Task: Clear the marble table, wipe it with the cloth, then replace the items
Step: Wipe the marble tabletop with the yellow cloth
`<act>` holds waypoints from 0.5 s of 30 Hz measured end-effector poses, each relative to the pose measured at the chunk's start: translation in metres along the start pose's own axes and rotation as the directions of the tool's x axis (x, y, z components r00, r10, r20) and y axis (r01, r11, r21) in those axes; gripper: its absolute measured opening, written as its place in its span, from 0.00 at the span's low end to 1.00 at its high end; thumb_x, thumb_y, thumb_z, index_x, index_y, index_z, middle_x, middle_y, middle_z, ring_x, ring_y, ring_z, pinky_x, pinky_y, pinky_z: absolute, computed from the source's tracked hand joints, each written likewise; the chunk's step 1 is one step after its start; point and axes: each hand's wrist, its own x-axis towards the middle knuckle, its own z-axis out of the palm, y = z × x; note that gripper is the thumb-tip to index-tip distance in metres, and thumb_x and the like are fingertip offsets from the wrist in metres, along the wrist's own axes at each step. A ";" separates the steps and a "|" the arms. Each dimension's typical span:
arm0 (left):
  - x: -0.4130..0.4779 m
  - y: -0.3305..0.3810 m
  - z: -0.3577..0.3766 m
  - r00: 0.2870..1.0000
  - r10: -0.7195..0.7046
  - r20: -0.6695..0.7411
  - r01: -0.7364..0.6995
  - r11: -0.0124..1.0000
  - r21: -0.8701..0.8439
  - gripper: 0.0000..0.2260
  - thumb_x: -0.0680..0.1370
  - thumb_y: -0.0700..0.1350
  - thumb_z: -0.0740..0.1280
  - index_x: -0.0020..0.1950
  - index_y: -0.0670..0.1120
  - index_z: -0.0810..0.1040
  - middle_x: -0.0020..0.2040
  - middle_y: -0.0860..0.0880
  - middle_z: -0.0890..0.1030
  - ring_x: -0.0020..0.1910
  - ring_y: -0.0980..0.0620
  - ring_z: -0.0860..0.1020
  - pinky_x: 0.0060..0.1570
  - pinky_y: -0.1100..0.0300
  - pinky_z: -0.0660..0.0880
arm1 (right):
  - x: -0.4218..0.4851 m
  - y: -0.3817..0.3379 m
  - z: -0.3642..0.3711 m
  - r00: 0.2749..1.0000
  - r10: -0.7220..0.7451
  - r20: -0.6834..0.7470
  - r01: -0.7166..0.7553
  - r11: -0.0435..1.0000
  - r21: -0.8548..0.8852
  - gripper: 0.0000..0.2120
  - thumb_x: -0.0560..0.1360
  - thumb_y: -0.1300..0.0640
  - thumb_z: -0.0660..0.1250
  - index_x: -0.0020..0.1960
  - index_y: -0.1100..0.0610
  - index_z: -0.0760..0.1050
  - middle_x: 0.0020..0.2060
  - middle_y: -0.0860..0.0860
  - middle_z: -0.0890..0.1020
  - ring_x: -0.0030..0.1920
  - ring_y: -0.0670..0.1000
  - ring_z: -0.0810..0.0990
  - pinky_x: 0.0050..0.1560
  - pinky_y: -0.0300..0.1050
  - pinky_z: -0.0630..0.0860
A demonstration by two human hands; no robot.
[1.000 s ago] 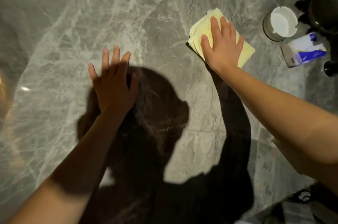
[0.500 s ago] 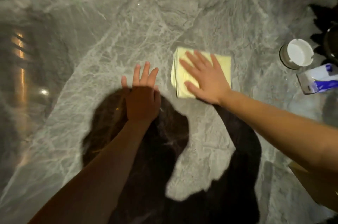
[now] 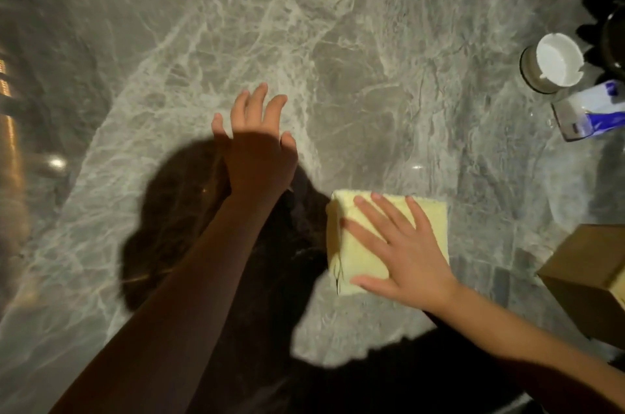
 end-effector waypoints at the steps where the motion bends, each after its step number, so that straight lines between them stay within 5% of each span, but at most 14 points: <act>1: 0.005 -0.001 -0.004 1.000 0.007 -0.020 -0.008 0.999 -0.035 0.23 0.71 0.46 0.62 0.66 0.51 0.72 0.72 0.49 0.69 0.71 0.47 0.65 0.69 0.42 0.58 | 0.006 0.002 -0.002 0.997 0.076 -0.016 -0.076 0.997 0.010 0.36 0.74 0.30 0.53 0.77 0.46 0.57 0.77 0.52 0.58 0.78 0.56 0.54 0.71 0.67 0.55; 4: 0.017 -0.010 -0.009 0.998 0.041 -0.042 -0.044 0.997 -0.065 0.23 0.69 0.45 0.63 0.65 0.48 0.73 0.69 0.47 0.71 0.69 0.45 0.67 0.67 0.43 0.61 | 0.038 0.020 -0.010 0.956 0.291 -0.046 -0.289 0.956 0.048 0.36 0.75 0.30 0.52 0.77 0.46 0.56 0.78 0.51 0.56 0.78 0.55 0.53 0.72 0.66 0.54; 8: 0.034 -0.017 -0.006 1.000 -0.011 -0.007 0.010 1.000 -0.030 0.23 0.72 0.46 0.63 0.68 0.50 0.69 0.74 0.47 0.64 0.75 0.45 0.58 0.71 0.39 0.51 | 0.103 0.063 -0.027 0.856 0.514 -0.056 -0.505 0.854 0.122 0.35 0.75 0.31 0.50 0.78 0.44 0.51 0.78 0.50 0.53 0.78 0.55 0.49 0.73 0.64 0.48; 15: 0.032 -0.020 0.003 0.999 0.047 0.000 -0.047 0.995 0.086 0.24 0.77 0.51 0.53 0.73 0.49 0.63 0.77 0.44 0.59 0.76 0.40 0.54 0.71 0.36 0.52 | 0.247 0.147 -0.054 0.681 0.727 -0.088 -0.690 0.678 0.253 0.36 0.76 0.31 0.49 0.78 0.46 0.48 0.79 0.52 0.50 0.78 0.57 0.46 0.73 0.67 0.45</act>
